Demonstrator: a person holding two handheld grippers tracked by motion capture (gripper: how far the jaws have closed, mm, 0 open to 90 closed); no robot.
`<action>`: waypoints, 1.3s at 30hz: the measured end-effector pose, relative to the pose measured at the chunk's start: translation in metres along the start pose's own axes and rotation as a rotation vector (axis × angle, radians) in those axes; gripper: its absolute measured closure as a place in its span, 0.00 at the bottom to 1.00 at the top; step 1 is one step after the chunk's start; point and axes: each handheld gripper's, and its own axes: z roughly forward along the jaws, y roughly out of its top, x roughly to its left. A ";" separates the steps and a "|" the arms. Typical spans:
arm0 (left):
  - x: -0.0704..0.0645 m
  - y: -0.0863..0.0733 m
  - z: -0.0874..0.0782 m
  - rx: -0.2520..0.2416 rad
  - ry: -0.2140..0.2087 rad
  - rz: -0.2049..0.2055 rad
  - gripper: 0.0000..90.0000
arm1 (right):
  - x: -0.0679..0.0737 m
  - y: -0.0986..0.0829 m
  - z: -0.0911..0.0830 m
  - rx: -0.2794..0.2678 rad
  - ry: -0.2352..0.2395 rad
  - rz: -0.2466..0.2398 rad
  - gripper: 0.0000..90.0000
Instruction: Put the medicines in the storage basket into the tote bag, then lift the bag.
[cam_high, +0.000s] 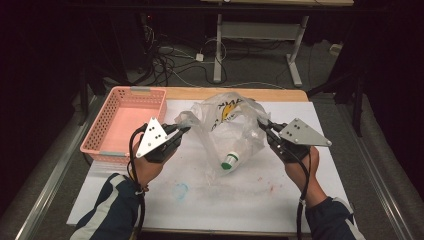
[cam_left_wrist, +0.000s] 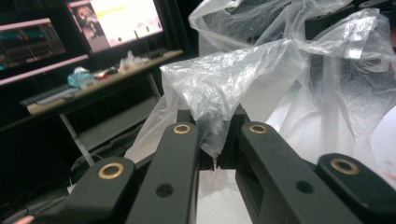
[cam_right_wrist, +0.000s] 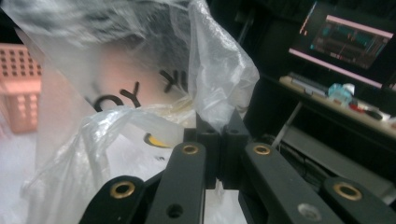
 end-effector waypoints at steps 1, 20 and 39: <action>0.000 0.002 -0.001 -0.003 0.002 0.004 0.96 | 0.001 0.004 -0.001 -0.009 0.002 0.000 1.00; 0.002 0.026 0.014 -0.088 0.017 -0.025 0.96 | -0.002 0.033 0.015 -0.075 0.020 0.046 1.00; 0.015 0.079 0.005 -0.167 0.059 -0.023 0.96 | -0.014 0.073 0.001 -0.128 0.019 0.043 1.00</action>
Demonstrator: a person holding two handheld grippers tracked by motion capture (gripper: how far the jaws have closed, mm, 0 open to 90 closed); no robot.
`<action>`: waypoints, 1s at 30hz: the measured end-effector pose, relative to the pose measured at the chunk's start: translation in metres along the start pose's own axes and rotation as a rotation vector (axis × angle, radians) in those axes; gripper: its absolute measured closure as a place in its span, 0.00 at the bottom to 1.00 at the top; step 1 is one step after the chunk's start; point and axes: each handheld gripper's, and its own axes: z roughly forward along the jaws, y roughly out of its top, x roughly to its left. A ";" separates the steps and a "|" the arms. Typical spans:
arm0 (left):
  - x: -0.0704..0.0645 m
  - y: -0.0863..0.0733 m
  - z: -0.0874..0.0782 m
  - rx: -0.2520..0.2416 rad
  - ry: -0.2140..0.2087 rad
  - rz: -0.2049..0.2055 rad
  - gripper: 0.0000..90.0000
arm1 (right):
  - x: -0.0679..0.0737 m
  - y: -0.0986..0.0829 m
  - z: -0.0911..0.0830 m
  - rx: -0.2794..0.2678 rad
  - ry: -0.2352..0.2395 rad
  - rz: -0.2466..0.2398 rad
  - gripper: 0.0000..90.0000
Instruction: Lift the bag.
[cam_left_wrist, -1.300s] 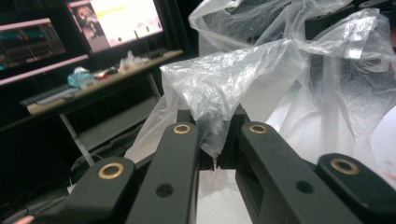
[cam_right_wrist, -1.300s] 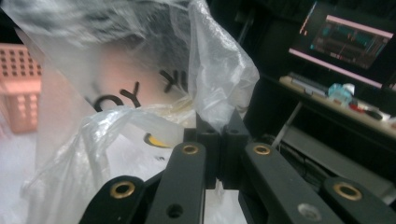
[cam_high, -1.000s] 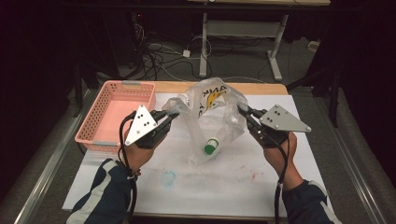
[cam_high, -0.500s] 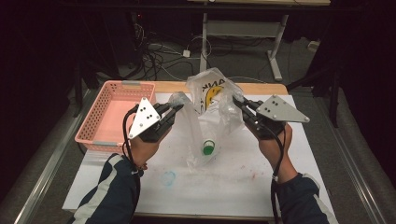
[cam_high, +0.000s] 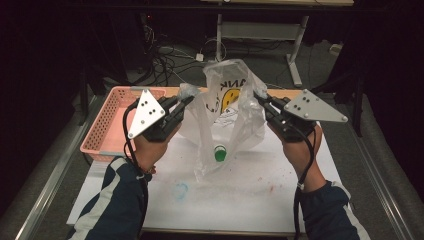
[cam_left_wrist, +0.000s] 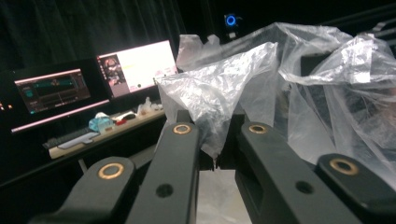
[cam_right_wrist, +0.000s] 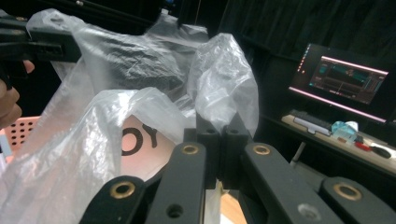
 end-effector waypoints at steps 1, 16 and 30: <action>0.002 0.006 0.001 -0.008 0.003 0.000 0.96 | -0.003 0.004 0.000 0.002 0.000 0.005 1.00; 0.034 0.002 0.047 0.060 0.118 -0.036 0.96 | -0.046 0.002 0.031 0.094 -0.093 0.075 1.00; 0.082 -0.029 0.086 0.232 0.281 -0.014 0.96 | -0.106 -0.027 0.068 0.256 -0.265 0.108 1.00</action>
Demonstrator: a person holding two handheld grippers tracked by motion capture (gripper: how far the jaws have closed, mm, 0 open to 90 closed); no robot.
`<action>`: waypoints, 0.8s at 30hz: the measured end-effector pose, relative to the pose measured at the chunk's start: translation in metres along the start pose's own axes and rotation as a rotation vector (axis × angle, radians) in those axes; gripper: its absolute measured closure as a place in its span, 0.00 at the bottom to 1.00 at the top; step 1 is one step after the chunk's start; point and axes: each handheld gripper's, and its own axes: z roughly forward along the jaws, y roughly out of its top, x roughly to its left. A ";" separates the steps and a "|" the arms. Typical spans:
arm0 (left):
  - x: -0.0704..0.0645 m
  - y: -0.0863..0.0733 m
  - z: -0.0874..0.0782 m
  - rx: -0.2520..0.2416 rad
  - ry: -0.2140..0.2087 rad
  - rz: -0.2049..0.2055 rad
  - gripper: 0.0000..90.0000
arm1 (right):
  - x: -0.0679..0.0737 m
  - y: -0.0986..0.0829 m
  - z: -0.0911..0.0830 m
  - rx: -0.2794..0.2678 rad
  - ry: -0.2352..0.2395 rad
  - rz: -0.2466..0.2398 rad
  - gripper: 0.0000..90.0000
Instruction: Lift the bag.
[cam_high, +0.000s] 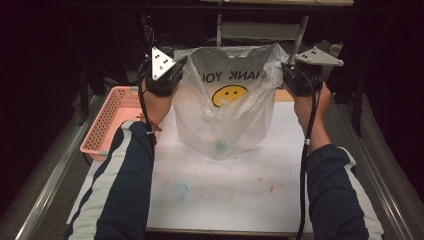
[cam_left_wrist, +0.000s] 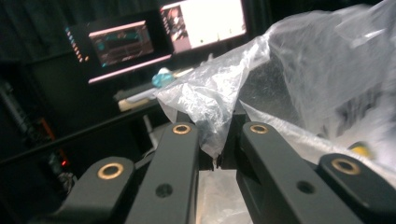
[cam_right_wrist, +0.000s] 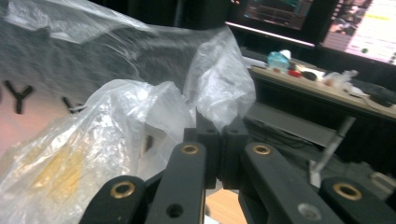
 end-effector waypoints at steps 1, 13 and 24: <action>0.004 0.000 0.002 0.006 0.009 -0.009 0.96 | -0.002 0.001 0.002 0.006 -0.009 -0.006 1.00; 0.008 -0.016 0.015 0.092 0.025 -0.025 0.90 | -0.010 -0.007 0.015 0.020 -0.021 0.034 1.00; -0.007 -0.051 0.027 0.185 0.021 0.004 0.86 | -0.006 -0.029 0.024 0.039 0.004 0.068 0.95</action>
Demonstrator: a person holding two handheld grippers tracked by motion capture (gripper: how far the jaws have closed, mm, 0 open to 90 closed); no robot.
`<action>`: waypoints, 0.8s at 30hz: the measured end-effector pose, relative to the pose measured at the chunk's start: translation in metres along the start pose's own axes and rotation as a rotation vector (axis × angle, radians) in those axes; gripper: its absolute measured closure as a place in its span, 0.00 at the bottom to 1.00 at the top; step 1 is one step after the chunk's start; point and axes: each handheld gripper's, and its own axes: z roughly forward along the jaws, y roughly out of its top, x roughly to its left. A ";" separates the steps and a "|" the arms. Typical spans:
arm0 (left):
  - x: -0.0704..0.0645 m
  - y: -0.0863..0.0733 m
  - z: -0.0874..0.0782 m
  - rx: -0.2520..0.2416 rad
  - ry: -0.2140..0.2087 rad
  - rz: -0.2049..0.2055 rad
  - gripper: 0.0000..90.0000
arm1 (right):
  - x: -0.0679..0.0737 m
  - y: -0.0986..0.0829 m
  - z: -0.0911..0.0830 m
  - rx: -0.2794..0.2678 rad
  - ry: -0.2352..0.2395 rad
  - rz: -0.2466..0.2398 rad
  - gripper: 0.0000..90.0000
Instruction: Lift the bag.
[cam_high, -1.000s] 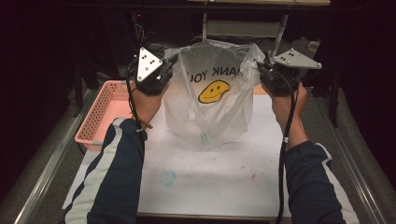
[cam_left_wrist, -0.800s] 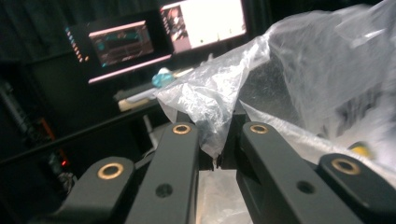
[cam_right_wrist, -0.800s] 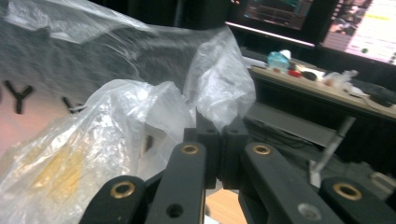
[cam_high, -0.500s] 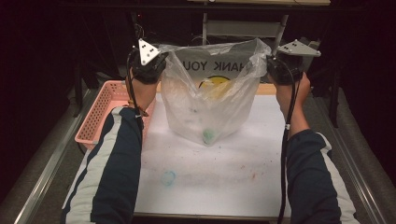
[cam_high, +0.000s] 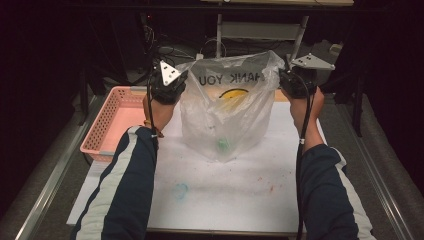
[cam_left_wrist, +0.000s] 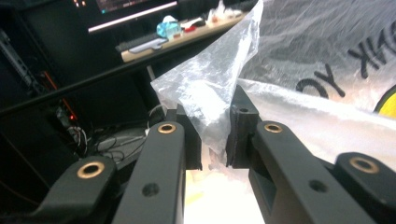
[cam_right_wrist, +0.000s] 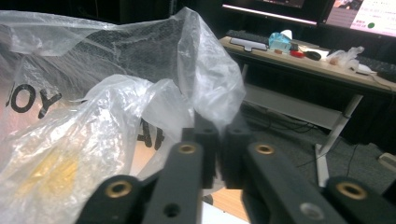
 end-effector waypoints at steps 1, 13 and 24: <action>0.000 -0.001 0.002 0.009 0.008 0.000 0.84 | -0.001 -0.002 0.001 -0.001 0.001 0.011 0.94; -0.003 -0.004 0.006 0.042 0.008 -0.009 0.67 | -0.002 -0.013 0.001 0.013 -0.019 0.004 0.66; 0.003 0.002 -0.023 -0.047 0.012 -0.013 0.40 | 0.002 -0.002 -0.026 -0.095 -0.026 -0.022 0.48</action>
